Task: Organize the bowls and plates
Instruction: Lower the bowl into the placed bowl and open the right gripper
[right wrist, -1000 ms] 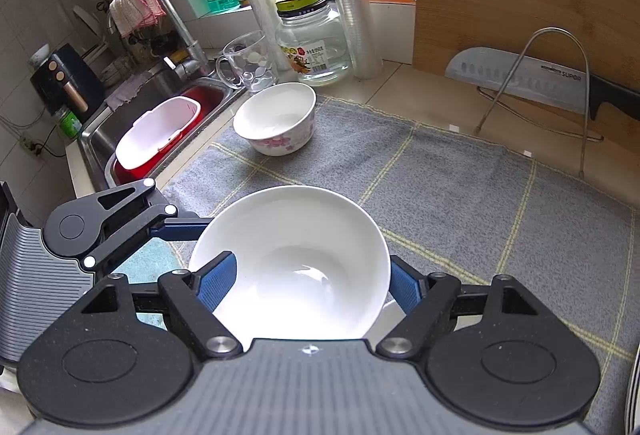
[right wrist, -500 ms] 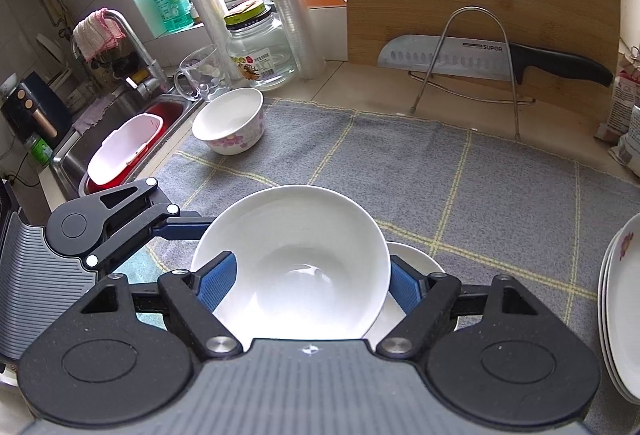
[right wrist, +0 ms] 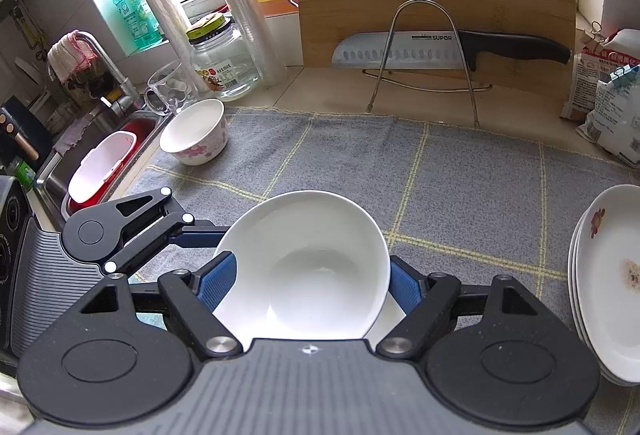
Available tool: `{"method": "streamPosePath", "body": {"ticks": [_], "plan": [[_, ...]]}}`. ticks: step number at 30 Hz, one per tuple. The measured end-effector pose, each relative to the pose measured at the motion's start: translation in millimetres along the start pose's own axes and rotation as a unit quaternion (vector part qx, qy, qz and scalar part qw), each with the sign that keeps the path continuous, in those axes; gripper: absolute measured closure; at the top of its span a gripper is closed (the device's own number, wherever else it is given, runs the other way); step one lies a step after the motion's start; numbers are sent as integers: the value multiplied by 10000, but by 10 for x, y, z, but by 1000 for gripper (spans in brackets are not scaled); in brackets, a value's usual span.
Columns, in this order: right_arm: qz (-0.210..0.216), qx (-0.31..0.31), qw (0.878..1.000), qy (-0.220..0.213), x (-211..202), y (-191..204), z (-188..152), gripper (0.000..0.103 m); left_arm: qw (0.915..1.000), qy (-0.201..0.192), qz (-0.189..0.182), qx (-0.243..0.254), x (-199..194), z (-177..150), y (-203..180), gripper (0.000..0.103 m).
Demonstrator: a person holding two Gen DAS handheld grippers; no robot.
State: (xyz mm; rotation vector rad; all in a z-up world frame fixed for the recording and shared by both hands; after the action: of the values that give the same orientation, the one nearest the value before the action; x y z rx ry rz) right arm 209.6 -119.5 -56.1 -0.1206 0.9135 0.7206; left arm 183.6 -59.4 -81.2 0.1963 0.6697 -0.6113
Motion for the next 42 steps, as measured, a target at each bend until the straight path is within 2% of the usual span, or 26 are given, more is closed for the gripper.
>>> {"method": "streamPosePath", "body": {"ticks": [15, 42], "plan": [[20, 143, 9998, 119, 93, -71, -87, 18, 9998, 208, -58, -8, 119, -53, -3, 15], [-10, 202, 9996, 192, 155, -117, -119, 18, 9990, 319, -252, -159, 169, -52, 18, 13]]}}
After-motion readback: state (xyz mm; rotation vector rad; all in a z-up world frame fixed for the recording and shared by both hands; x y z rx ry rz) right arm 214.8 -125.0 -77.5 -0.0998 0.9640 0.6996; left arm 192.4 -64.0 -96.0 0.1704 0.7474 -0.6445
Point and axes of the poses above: each gripper's, at about its wrist camera, not at the fingertips, and x roughly the way its jaws point, y to its left, z to its top, the point moved 8 cm from there along x, roughly the way its jaws point, and after that the axes turned 8 degrees about -x, right-handed, at the moved point
